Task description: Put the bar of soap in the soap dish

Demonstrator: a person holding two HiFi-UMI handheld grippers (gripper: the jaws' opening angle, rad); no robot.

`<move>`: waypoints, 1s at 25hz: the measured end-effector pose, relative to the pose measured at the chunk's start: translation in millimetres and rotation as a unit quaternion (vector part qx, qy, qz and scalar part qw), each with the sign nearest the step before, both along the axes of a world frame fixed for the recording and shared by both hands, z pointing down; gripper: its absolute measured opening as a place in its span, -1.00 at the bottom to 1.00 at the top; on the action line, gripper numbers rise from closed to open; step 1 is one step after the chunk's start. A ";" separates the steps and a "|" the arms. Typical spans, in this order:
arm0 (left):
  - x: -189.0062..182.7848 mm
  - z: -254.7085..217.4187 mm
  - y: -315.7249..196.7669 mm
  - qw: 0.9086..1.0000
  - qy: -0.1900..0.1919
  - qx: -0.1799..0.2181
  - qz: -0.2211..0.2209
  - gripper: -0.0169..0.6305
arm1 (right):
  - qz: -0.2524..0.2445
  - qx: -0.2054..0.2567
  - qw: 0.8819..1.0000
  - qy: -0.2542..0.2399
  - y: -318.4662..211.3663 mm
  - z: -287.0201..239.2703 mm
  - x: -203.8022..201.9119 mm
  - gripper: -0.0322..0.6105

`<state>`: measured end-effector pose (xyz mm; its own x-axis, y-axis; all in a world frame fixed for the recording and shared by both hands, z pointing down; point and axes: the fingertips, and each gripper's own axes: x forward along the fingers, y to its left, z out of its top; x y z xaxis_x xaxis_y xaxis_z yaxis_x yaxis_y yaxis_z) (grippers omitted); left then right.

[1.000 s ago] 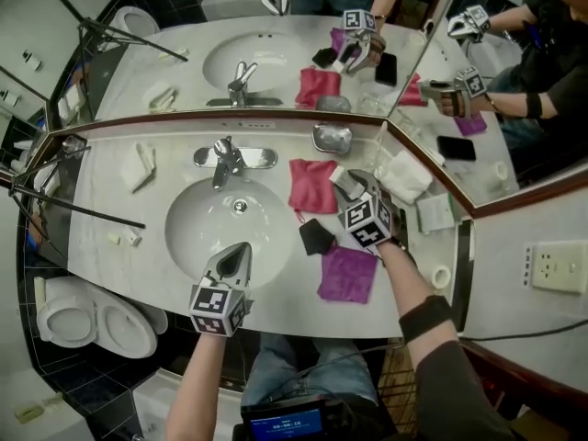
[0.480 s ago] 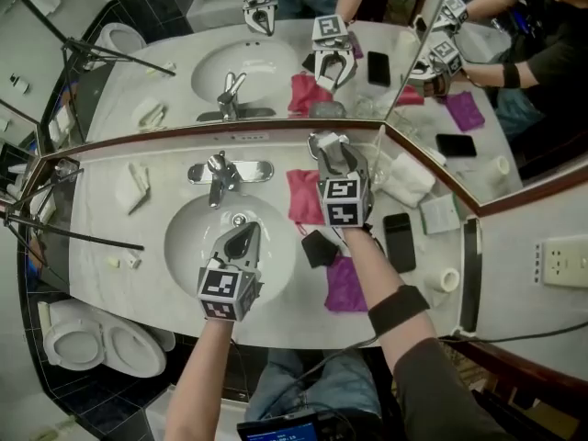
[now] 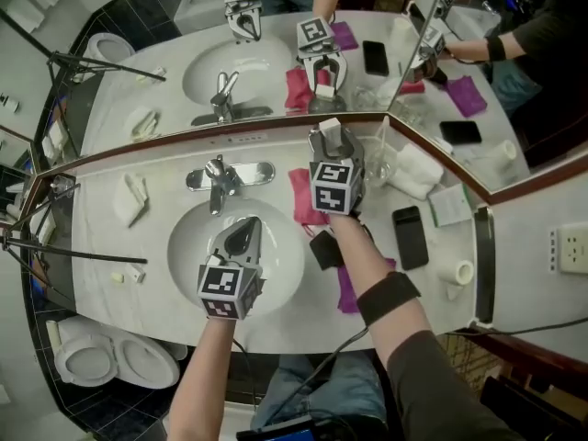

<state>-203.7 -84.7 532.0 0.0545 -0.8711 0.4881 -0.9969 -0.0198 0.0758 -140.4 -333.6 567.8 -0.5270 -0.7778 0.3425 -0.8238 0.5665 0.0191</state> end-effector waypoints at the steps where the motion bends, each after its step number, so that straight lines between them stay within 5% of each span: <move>1: -3.5 1.9 1.7 1.000 -0.003 0.001 -0.001 -0.95 | 0.007 0.001 1.000 0.003 -1.0 2.5 1.3 -0.24; 25: 0.1 -14.8 19.8 1.000 0.013 0.001 -0.009 -0.95 | -0.028 -0.014 0.999 0.029 33.0 -12.7 20.7 -0.18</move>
